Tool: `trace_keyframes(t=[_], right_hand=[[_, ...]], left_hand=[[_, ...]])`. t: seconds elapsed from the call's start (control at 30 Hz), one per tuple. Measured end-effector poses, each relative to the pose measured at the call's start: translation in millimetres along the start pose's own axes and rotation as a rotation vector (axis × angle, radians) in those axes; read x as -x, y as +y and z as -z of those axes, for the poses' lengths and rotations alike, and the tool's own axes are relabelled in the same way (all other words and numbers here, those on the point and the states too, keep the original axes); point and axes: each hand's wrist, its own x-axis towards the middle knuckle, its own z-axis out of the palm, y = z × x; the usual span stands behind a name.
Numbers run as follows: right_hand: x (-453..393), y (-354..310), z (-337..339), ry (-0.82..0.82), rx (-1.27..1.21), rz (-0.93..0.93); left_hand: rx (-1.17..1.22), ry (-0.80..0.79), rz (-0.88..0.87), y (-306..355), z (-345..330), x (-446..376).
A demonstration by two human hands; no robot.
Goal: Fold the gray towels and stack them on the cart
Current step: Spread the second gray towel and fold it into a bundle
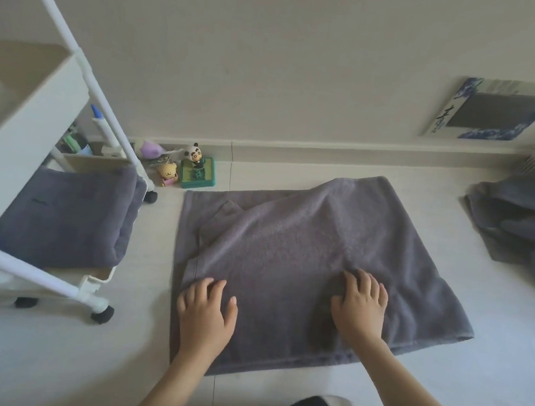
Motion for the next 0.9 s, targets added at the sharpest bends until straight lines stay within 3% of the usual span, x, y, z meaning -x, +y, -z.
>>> trace_keyframes(t=[0.1, 0.17, 0.37, 0.53, 0.6, 0.67, 0.77, 0.83, 0.9], right_hand=[[-19.5, -16.8, 3.7, 0.050, -0.092, 0.100], [-36.2, -30.4, 5.0, 0.051, -0.102, 0.158], [-68.8, -37.3, 1.6, 0.069, -0.097, 0.043], [-73.9, -33.9, -10.7, 0.130, -0.102, -0.020], [-68.3, -30.4, -19.3, 0.161, -0.092, -0.026], [-65.3, -28.8, -22.0, 0.175, -0.107, -0.031], [-67.4, -27.9, -24.1, 0.192, -0.085, -0.032], [-69.0, -25.9, -25.3, 0.172, -0.054, -0.038], [-70.0, -25.2, -26.4, 0.142, -0.029, -0.059]], left_hand=[[0.115, 0.128, 0.095, 10.5, 12.1, -41.2], [0.149, 0.128, 0.147, 11.6, 14.4, -80.6], [0.191, -0.219, 0.414, 10.0, 1.7, -175.7], [0.176, -0.241, 0.427, 7.0, -18.5, -208.1], [0.205, -0.197, 0.341, 8.3, -23.8, -209.3], [0.380, -0.051, 0.310, 6.9, -21.4, -209.2], [0.557, 0.253, 0.532, -5.5, -9.2, -218.7], [0.510, 0.289, 0.624, -18.2, -11.2, -225.7], [0.466, 0.200, 0.644, -26.7, -21.0, -229.7]])
